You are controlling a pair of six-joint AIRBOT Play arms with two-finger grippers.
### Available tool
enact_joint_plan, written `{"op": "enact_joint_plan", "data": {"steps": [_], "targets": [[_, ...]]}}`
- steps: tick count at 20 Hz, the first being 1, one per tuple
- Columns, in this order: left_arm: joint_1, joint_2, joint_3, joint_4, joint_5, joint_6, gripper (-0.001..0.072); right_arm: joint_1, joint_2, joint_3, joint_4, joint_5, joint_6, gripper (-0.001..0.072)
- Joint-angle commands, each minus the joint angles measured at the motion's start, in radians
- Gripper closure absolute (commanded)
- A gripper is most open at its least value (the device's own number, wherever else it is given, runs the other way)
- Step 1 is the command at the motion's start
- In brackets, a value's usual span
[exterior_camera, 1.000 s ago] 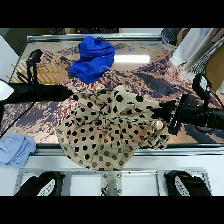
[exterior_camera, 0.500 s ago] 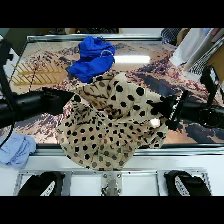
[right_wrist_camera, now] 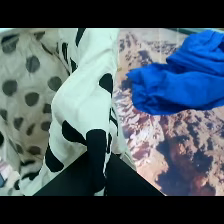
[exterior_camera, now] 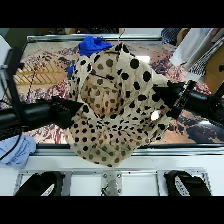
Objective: Fold the clothes and pants, and hang the long-sleeved shirts on hangers.
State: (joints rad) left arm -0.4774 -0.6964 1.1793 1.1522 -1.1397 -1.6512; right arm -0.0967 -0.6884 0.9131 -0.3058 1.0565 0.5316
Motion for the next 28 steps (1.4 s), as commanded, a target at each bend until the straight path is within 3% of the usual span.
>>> {"op": "enact_joint_plan", "data": {"steps": [1, 6, 10, 11, 12, 13, 22, 23, 24, 25, 28], "targets": [[-0.123, -0.093, 0.000, 0.035, -0.004, -0.018, 0.0697, 0.001, 0.001, 0.002, 0.039, -0.032, 0.000, 0.0706], [-0.231, -0.211, 0.000, 0.035, 0.037, -0.016, 0.0697, 0.000, 0.003, 0.003, 0.042, -0.040, -0.001, 0.0707], [-0.236, -0.234, 0.000, 0.034, 0.064, -0.014, 0.0692, 0.000, 0.005, 0.004, 0.042, -0.041, -0.008, 0.0706], [-0.224, -0.228, 0.000, 0.032, 0.075, -0.014, 0.0479, 0.000, 0.005, 0.004, 0.042, -0.042, -0.009, 0.0706], [-0.203, -0.216, 0.000, 0.032, 0.088, -0.014, 0.0162, 0.000, 0.005, 0.004, 0.042, -0.047, -0.008, 0.0707], [-0.175, -0.196, 0.001, 0.031, 0.106, -0.014, 0.0089, 0.000, 0.006, 0.004, 0.042, -0.049, -0.009, 0.0707], [0.194, 0.016, 0.000, 0.024, 0.155, -0.015, 0.0101, -0.002, 0.093, 0.005, 0.024, -0.272, -0.053, 0.0707], [0.209, 0.023, 0.000, 0.024, 0.154, -0.015, 0.0240, -0.002, 0.111, 0.005, -0.008, -0.318, -0.052, 0.0706], [0.216, 0.026, 0.000, 0.025, 0.155, -0.014, 0.0563, -0.002, 0.130, 0.005, -0.054, -0.360, -0.052, 0.0707], [0.216, 0.025, 0.000, 0.026, 0.155, -0.010, 0.0696, -0.002, 0.150, 0.005, -0.108, -0.402, -0.040, 0.0706], [0.196, 0.007, 0.000, 0.026, 0.155, -0.008, 0.0697, -0.011, 0.220, 0.005, -0.392, -0.517, 0.154, 0.0707]]}}
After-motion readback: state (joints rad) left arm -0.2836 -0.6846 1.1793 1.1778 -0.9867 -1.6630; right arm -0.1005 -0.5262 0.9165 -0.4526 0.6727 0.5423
